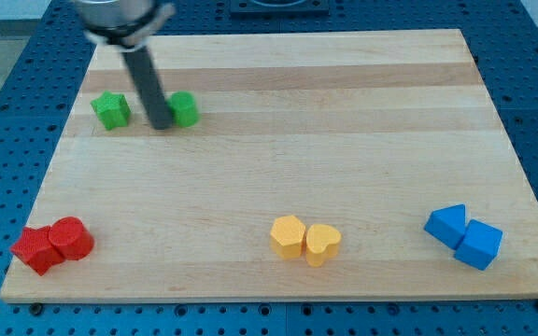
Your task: Push green circle towards top center
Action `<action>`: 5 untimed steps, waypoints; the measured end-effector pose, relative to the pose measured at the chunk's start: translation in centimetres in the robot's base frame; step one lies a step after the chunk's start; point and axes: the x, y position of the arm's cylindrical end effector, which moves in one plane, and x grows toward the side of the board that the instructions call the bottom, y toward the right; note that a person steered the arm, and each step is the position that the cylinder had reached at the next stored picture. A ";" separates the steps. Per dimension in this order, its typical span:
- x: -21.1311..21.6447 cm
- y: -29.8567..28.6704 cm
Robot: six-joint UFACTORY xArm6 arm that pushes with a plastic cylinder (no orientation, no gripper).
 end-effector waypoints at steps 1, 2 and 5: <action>-1.2 7.6; -5.7 9.8; 2.9 3.8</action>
